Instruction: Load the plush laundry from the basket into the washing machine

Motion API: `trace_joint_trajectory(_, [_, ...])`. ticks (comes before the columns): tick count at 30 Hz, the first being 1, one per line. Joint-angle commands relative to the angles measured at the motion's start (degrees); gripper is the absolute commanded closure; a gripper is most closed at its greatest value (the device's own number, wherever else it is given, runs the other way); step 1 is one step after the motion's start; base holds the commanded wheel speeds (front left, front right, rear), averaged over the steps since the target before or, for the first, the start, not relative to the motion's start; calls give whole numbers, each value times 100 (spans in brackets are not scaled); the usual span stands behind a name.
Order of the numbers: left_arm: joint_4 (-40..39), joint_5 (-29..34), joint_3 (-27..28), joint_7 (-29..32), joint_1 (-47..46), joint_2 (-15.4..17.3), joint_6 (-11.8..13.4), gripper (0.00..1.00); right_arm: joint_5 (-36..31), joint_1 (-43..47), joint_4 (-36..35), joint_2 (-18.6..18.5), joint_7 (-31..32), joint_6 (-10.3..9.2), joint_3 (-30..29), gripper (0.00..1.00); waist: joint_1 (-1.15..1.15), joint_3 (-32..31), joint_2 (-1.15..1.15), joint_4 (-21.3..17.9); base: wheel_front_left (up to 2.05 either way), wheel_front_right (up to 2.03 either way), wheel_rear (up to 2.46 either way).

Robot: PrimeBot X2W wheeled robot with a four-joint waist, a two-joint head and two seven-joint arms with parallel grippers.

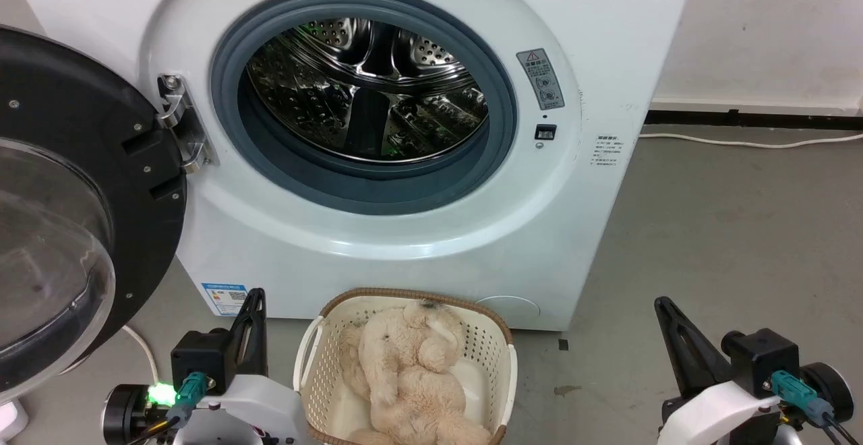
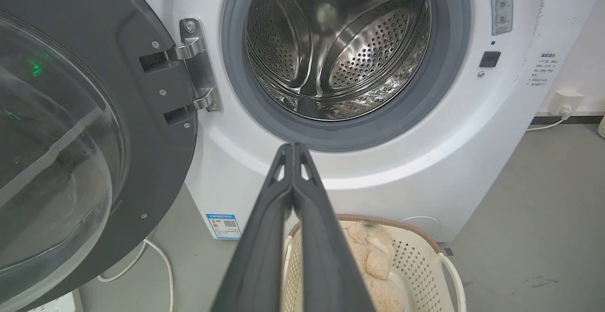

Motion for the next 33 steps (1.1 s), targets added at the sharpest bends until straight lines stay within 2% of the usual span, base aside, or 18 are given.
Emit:
trace_joint_trajectory(1, [-26, 9, 9, 2, 53, -3, -30, 100, -43, -65, -25, -1, 3, -4, 1, 100, 0, 0, 0, 0, 0, 0, 0])
trace_joint_trajectory(4, [-26, 9, 9, 2, 53, -3, -30, 100, -43, -65, -25, -1, 3, -4, 1, 100, 0, 0, 0, 0, 0, 0, 0])
trace_joint_trajectory(5, [0, 0, 0, 0, 0, 0, 0, 0, 0, 0, 0, 0, 0, 0, 0, 0, 0, 0, 0, 0, 0, 0, 0])
trace_joint_trajectory(21, [134, -276, -166, -155, -34, 0, -3, 0, 289, 69, -8, 0, -198, 0, 11, 0, 0, 97, 0, -45, 0, 0, 0])
trace_joint_trajectory(33, [534, -498, -339, -59, -573, 65, -73, 0, 607, -68, -135, 0, -366, 0, 28, 0, 0, 591, 0, -294, 0, 0, 0])
